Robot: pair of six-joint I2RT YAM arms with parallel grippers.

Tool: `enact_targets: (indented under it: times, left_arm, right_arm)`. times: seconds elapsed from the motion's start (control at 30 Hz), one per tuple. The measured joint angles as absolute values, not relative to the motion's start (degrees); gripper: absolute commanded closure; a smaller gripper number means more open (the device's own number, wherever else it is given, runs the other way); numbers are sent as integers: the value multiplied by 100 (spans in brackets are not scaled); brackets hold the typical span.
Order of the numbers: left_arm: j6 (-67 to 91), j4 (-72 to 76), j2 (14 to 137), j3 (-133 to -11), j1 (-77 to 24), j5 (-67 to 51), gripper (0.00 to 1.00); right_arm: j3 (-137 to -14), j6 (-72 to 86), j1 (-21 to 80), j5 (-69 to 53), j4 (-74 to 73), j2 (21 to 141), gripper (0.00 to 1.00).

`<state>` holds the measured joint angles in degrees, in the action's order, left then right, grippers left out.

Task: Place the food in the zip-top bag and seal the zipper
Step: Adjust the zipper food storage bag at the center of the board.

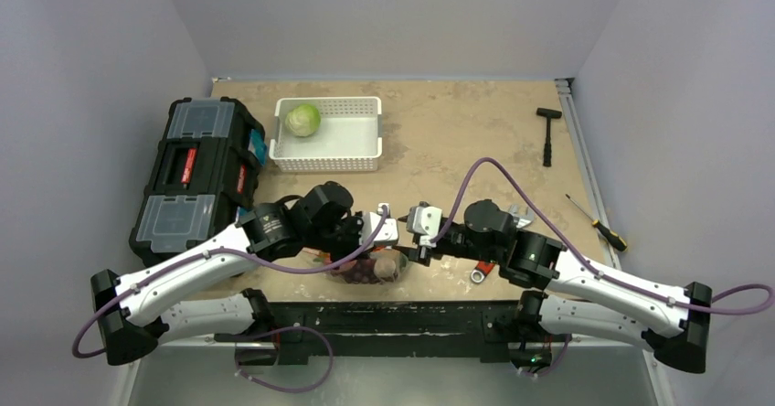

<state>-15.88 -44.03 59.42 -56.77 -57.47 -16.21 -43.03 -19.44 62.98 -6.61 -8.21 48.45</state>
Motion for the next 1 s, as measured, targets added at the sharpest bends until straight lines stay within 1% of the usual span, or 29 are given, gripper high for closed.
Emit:
enact_targets:
  times: [0.17, 0.37, 0.43, 0.47, 0.5, 0.57, 0.63, 0.67, 0.7, 0.77, 0.83, 0.9, 0.93, 1.0]
  left_arm:
    - [-1452, -4401, 5961, -5677, -5618, -1839, 100]
    - [-1393, -4381, 5959, -5677, -5450, -2128, 100]
    - [-1389, -4381, 5955, -5677, -5411, -2193, 100]
    - [-1387, -4381, 5948, -5677, -5400, -2222, 100]
    - [-1387, -4381, 5944, -5677, -5393, -2250, 100]
    - [-1387, -4381, 5933, -5677, -5378, -2305, 100]
    - [-1385, -4381, 5933, -5677, -5371, -2351, 100]
    - [-1387, -4381, 5933, -5677, -5363, -2370, 100]
    - [-1387, -4390, 5933, -5677, -5363, -2383, 100]
    - [-1378, -4418, 5933, -5675, -5356, -2386, 88]
    - [-1328, -4397, 5933, -5673, -5349, -2383, 79]
    - [-1253, -4311, 5935, -5673, -5347, -2383, 64]
    - [-1234, -4268, 5935, -5673, -5347, -2381, 62]
    - [-1157, -4174, 5935, -5673, -5347, -2383, 62]
  right_arm:
    - [-4300, -2073, 6383, -1033, -849, 4893, 41]
    - [-4195, -2106, 6589, -1149, -561, 4923, 42]
    - [-4145, -2115, 6683, -1094, -489, 4991, 46]
    - [-4104, -2123, 6716, -1055, -456, 5011, 52]
    - [-4064, -2141, 6740, -1015, -445, 5015, 60]
    - [-4018, -2191, 6751, -967, -432, 5035, 80]
    - [-4016, -2220, 6751, -904, -388, 5100, 96]
    - [-4016, -2224, 6751, -851, -357, 5142, 100]
    - [-4016, -2204, 6751, -819, -329, 5199, 100]
    - [-4016, -2215, 6748, -788, -272, 5284, 100]
    - [-4016, -2193, 6748, -764, -244, 5325, 100]
    - [-4016, -2143, 6748, -777, -239, 5334, 100]
    - [-4016, -2108, 6748, -812, -220, 5332, 100]
    - [-4016, -2034, 6748, -851, -187, 5325, 100]
